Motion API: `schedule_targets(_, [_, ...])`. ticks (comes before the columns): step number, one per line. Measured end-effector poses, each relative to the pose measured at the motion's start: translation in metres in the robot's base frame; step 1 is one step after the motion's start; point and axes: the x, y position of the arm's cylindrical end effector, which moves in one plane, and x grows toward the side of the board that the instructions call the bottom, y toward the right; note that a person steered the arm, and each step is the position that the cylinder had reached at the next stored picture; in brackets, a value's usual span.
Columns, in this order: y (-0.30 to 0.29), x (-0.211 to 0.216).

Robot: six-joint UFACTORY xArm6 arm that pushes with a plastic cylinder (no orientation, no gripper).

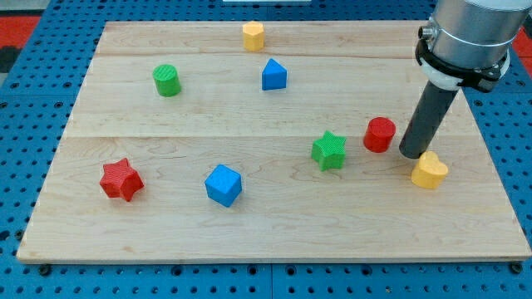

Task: Place the red circle diagonally in between the yellow heart and green star

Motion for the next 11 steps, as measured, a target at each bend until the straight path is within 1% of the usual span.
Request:
schedule_targets(1, [0.000,0.008])
schedule_targets(2, [0.009,0.051])
schedule_targets(3, [0.012,0.068])
schedule_targets(4, [0.012,0.064])
schedule_targets(6, [0.004,-0.097])
schedule_targets(7, [-0.020,-0.134])
schedule_targets(8, [-0.054,-0.097])
schedule_targets(9, [-0.055,-0.087])
schedule_targets(10, [-0.042,-0.061])
schedule_targets(11, [-0.018,-0.026])
